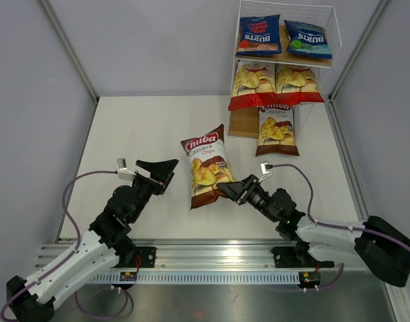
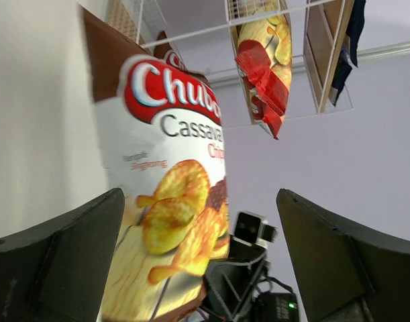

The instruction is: Place and organize the chips bags onto the shelf

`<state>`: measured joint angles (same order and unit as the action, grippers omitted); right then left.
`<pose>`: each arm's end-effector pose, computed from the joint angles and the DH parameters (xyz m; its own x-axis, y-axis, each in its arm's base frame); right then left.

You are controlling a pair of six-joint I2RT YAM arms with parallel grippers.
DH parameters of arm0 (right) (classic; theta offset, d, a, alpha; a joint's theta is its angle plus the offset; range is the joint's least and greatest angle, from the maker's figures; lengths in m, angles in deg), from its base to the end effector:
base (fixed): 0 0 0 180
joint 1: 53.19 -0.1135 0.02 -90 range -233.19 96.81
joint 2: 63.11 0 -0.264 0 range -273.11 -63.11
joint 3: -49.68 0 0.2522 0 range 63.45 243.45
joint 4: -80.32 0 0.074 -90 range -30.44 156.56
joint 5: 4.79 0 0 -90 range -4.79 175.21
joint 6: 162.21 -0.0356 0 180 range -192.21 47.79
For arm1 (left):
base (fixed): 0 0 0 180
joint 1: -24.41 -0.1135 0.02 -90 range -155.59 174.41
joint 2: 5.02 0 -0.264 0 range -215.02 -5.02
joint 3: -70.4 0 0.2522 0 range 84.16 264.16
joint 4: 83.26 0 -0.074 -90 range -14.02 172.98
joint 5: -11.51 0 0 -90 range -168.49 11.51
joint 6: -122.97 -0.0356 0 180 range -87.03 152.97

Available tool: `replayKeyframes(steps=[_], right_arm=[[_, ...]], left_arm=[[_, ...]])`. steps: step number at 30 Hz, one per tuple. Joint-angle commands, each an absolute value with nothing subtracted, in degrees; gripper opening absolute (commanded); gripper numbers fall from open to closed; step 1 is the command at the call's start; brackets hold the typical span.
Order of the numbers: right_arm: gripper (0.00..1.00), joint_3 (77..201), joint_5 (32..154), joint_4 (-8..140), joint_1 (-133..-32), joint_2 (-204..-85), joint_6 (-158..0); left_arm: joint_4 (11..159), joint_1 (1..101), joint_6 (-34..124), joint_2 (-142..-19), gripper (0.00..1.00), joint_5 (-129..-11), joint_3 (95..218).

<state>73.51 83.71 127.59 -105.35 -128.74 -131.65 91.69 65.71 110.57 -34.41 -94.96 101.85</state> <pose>0.1284 0.1638 0.1963 -0.6363 0.5841 -0.5040 -0.4436 0.2574 0.8584 0.1194 -0.0914 0.2465 -0.4188 -0.8787 -0.2289 0.0520 0.2285 -0.9722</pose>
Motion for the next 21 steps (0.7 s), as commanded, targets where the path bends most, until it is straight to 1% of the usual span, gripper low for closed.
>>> replayKeyframes(steps=[1,2,3,4,6,9,12,14,17,21], right_arm=[[0.16,73.4,73.5,114.0,-105.7,-118.2,-125.8],[0.16,73.7,71.3,110.6,-105.3,-115.6,-125.3],[0.16,73.9,70.5,107.2,-104.2,-110.4,-124.5],[0.16,74.2,69.8,101.2,-103.4,-108.1,-124.2],[0.16,74.1,68.9,96.6,-100.1,-102.3,-124.6],[0.16,73.3,67.9,90.9,-97.2,-96.9,-124.5],[0.17,73.3,67.4,87.3,-94.1,-94.3,-123.4],[0.16,74.4,68.4,87.0,-91.6,-94.7,-122.3],[0.15,77.1,71.7,90.0,-89.0,-99.0,-118.5],[0.15,79.1,73.3,94.1,-86.0,-105.5,-115.3]], left_arm=[[80.4,65.9,105.4,-30.9,0.99,-101.3,106.0],[75.8,65.9,104.4,-30.2,0.99,-102.7,107.0],[73.9,65.9,101.5,-30.0,0.99,-103.2,108.8],[72.2,65.9,99.6,-30.4,0.99,-103.2,110.1],[66.7,65.8,94.4,-32.3,0.99,-102.7,112.7],[61.5,65.8,89.7,-36.9,0.99,-101.3,117.2],[60.7,65.6,86.9,-39.6,0.99,-99.0,118.7],[62.3,65.6,85.7,-39.9,0.99,-97.0,118.3],[63.6,65.5,83.4,-40.3,0.99,-95.0,118.1],[64.0,65.5,81.1,-40.8,0.99,-93.1,118.1]])
